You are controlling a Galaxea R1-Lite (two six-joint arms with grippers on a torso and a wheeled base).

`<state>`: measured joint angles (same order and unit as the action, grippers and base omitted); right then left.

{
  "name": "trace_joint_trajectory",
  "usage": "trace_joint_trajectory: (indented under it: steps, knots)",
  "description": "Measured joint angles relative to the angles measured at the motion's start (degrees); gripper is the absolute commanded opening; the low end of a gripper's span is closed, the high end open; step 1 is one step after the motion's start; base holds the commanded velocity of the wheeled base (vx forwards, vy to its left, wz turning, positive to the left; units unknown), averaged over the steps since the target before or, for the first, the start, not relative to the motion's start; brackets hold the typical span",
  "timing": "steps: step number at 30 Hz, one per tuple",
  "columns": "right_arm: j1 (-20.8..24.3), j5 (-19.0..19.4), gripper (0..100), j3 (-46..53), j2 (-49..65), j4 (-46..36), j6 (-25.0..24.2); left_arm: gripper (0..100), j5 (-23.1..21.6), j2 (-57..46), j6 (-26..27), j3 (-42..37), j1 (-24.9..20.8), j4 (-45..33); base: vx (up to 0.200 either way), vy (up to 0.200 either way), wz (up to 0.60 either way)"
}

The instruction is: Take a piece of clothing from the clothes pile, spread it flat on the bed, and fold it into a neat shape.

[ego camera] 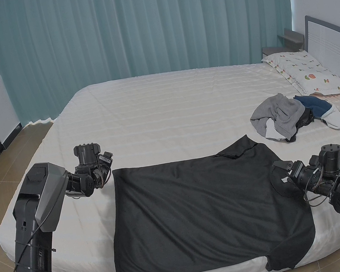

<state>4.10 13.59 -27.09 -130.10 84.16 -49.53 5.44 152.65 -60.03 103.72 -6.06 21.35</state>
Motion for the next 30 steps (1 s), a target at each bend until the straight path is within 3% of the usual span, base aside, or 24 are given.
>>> trace_joint_trajectory:
  steps: [7, 19, 25, 30]
  knots:
    - [4.1, -4.3, 100, -15.8, -0.6, -15.5, -0.1, 100, -2.1, -3.0, -2.2, -2.8, -0.1, -0.2, 0.0, 0.0, 0.0]
    - [9.7, -11.2, 100, -52.0, -10.7, -39.3, -0.2, 100, -4.3, -5.6, -4.2, -5.9, -0.2, -0.3, 0.0, 0.0, 0.0]
    - [8.8, -15.3, 100, -67.2, -17.8, -47.7, 0.1, 100, -5.2, -6.0, -4.4, -7.3, -0.4, -0.2, 0.0, 0.0, 0.0]
    - [4.1, -17.1, 100, -73.4, -22.5, -51.0, 3.7, 100, -6.9, -6.0, -3.9, -7.9, -0.4, -0.2, 0.0, 0.0, 0.0]
